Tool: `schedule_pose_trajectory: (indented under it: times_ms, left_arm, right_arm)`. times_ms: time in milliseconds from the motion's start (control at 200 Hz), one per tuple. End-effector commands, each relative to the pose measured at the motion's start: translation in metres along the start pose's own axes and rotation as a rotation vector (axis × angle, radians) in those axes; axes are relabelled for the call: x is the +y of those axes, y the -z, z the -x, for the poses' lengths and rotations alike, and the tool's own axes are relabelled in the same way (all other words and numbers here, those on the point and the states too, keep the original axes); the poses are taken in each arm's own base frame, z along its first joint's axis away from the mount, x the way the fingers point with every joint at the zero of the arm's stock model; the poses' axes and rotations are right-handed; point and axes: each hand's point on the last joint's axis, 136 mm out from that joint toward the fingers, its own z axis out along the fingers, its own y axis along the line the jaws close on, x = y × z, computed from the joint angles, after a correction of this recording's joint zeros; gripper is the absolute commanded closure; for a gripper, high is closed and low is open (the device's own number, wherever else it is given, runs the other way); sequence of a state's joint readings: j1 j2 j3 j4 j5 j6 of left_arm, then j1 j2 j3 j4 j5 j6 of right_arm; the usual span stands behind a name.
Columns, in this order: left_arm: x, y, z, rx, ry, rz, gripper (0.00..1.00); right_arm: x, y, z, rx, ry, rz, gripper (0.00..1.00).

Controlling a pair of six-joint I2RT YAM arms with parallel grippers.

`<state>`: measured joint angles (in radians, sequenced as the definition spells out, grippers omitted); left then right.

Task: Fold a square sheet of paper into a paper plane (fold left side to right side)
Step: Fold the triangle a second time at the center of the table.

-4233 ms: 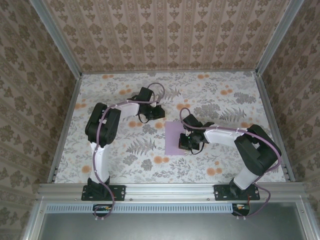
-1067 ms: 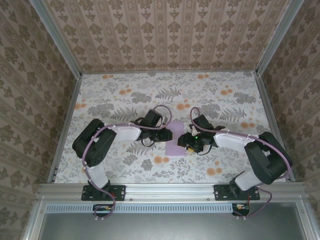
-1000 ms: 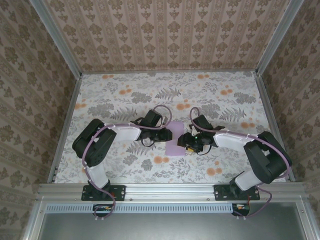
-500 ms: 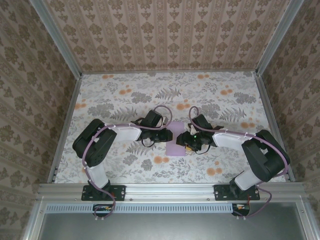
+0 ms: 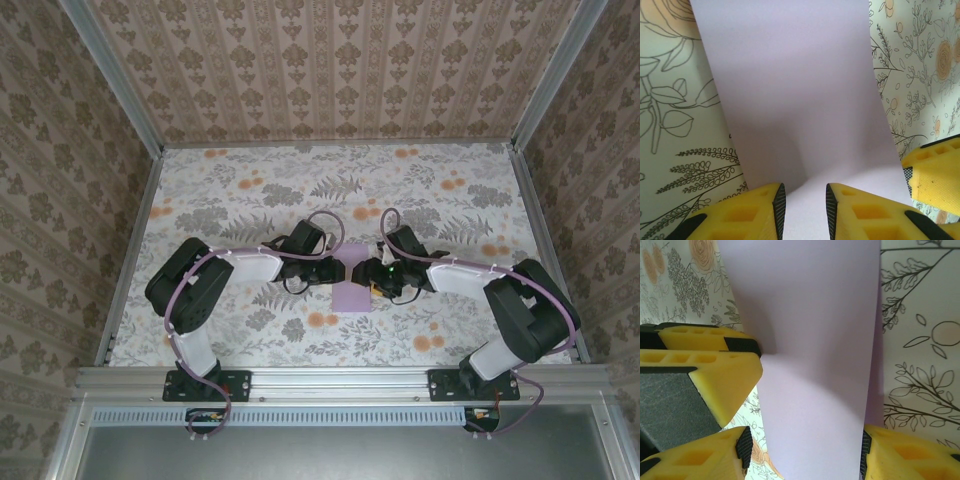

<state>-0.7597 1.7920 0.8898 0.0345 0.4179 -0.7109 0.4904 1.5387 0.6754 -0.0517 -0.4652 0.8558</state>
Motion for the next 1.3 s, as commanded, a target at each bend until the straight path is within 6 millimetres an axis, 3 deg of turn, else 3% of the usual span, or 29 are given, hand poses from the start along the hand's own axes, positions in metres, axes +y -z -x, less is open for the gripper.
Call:
schedule_pose_trajectory:
  times_ms: [0, 410, 540, 875, 1100, 1295]
  left_arm:
    - [0.003, -0.005, -0.009, 0.029, -0.020, 0.019, 0.69]
    - [-0.003, -0.001, -0.004, 0.009, -0.037, 0.000, 0.67]
    - [-0.008, 0.005, -0.001, -0.009, -0.059, -0.011, 0.61]
    - [-0.021, 0.057, 0.012, -0.154, -0.183, 0.010, 0.43]
    - [-0.025, 0.090, 0.000, -0.233, -0.281, 0.011, 0.31]
    - [-0.026, 0.105, -0.013, -0.246, -0.330, 0.005, 0.27]
  right_arm:
    - [0.005, -0.003, 0.002, 0.026, -0.039, 0.022, 0.42]
    - [0.010, -0.002, 0.021, -0.007, -0.075, 0.076, 0.44]
    - [0.010, -0.003, 0.024, -0.001, -0.085, 0.079, 0.44]
    - [0.012, -0.003, 0.030, 0.004, -0.098, 0.076, 0.48]
    - [0.012, -0.003, 0.038, 0.015, -0.095, 0.063, 0.50]
    - [0.018, -0.007, 0.039, 0.059, -0.092, 0.085, 0.52]
